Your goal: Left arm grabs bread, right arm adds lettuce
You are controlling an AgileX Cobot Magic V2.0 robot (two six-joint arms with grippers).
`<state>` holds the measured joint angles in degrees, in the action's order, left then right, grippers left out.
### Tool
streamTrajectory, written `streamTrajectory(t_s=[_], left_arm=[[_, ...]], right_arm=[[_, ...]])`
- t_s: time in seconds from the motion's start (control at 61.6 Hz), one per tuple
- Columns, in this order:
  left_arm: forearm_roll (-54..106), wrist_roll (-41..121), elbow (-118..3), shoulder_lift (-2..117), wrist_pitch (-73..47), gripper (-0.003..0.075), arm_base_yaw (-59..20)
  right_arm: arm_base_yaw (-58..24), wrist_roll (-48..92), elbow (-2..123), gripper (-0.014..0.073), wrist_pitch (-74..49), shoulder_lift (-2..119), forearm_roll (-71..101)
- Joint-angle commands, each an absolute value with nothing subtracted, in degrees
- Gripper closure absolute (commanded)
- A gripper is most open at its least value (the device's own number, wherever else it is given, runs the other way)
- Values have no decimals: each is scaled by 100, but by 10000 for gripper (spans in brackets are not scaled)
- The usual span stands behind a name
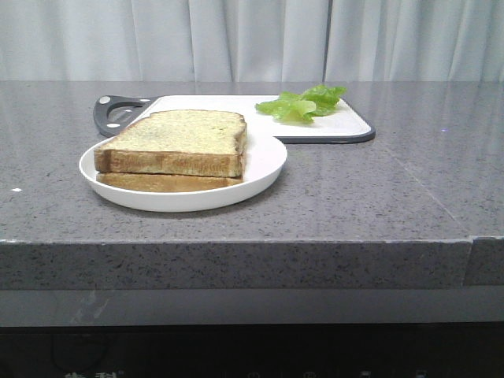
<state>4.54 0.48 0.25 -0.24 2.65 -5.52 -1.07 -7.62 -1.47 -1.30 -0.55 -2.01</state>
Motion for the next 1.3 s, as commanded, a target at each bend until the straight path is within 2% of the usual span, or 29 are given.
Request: streamTrajectory(t_s=[0.0, 0.178, 0.308, 0.519, 0.714, 1.281], left_arm=[[498, 0, 46, -129, 855, 741, -601], [923, 0, -492, -129, 695, 741, -601], [935, 0, -1410, -6, -232, 741, -601], [786, 0, -3021, 837, -1577, 741, -601], [736, 0, -4059, 1821, -2631, 741, -601], [960, 0, -4048, 2983, -2622, 740, -601]], right_arm=[[-74, -731, -121, 711, 427, -181, -256], [-74, -731, 488, 711, -70, -176, -256], [-74, -731, 1306, 711, -831, -58, -256], [-74, -731, 2728, 711, -1928, 707, -256], [-74, -731, 3550, 711, -2752, 1628, -256], [-74, -731, 3607, 708, -2866, 2920, -244]])
